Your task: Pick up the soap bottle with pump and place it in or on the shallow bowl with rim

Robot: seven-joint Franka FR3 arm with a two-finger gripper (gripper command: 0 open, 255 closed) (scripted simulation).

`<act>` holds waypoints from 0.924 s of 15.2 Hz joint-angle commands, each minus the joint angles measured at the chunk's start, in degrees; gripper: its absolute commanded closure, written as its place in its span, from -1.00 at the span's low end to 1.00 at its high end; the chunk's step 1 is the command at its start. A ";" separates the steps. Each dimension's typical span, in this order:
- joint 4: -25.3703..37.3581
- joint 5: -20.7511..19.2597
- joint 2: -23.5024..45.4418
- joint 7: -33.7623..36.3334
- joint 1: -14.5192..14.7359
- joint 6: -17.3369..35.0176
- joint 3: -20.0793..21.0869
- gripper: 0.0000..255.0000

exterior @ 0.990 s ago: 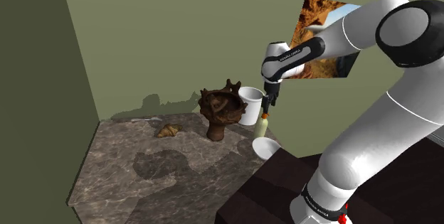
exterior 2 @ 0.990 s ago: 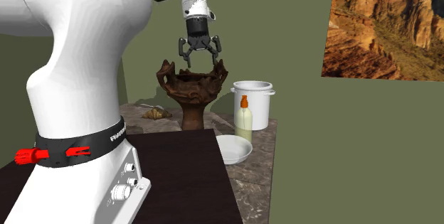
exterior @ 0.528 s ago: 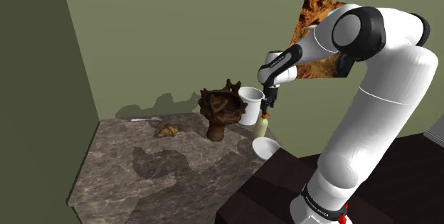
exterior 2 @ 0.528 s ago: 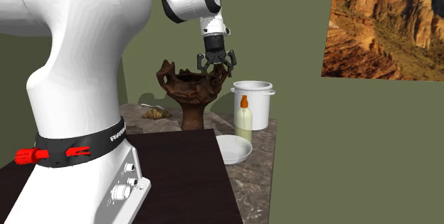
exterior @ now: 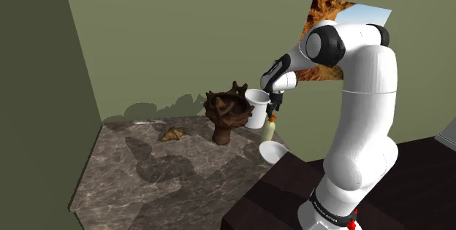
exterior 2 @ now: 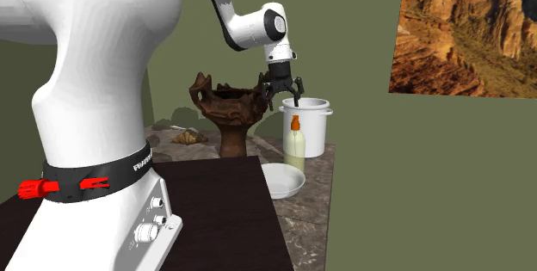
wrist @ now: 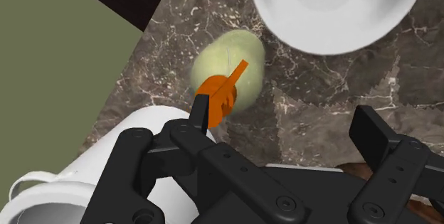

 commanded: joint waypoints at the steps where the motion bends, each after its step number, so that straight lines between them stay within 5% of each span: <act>1: 4.23 2.18 4.50 -2.10 -2.22 0.72 0.81 -1.00; 4: 8.98 3.96 9.15 -3.59 -4.51 1.08 1.85 -1.00; 14: 9.86 5.48 13.93 -4.60 -6.20 4.98 3.26 -1.00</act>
